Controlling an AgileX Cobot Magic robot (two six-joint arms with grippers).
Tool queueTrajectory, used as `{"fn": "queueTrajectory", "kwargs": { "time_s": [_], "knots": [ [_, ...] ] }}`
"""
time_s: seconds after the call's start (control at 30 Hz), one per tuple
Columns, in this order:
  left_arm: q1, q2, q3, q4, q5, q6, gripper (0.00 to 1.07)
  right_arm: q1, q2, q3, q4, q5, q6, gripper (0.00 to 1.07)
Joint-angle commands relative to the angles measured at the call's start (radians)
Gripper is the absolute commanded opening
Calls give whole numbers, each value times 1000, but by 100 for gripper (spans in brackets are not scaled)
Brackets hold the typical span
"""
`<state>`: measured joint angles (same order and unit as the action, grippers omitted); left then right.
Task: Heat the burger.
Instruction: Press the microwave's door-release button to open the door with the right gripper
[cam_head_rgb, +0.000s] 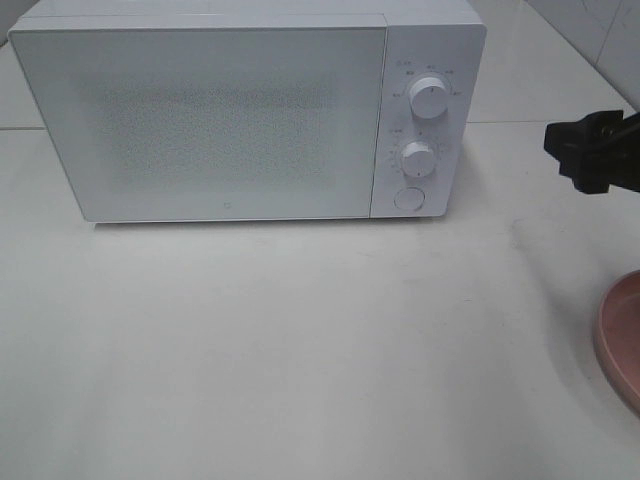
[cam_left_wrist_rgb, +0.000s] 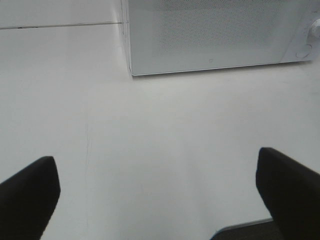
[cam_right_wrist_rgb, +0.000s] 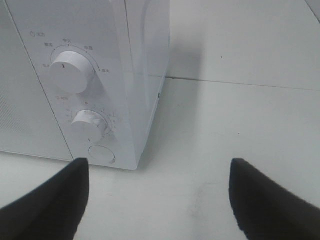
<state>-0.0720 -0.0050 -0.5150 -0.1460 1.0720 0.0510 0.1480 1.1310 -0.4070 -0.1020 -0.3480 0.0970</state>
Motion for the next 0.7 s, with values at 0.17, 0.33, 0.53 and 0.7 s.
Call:
{"fn": "queueTrajectory", "kwargs": {
  "time_s": [0.17, 0.33, 0.53, 0.7],
  "knots": [
    [-2, -17, -1, -6, -7, -1, 100, -5, 84, 95, 115, -272, -125, 75],
    [-2, -17, -1, -6, -7, -1, 100, -5, 138, 137, 179, -377, -137, 75],
    [-2, -17, -1, -6, -7, -1, 100, 69, 169, 160, 248, -443, -156, 75],
    [-2, -17, -1, -6, -7, -1, 100, 173, 198, 172, 376, -501, -246, 75]
  ]
}}
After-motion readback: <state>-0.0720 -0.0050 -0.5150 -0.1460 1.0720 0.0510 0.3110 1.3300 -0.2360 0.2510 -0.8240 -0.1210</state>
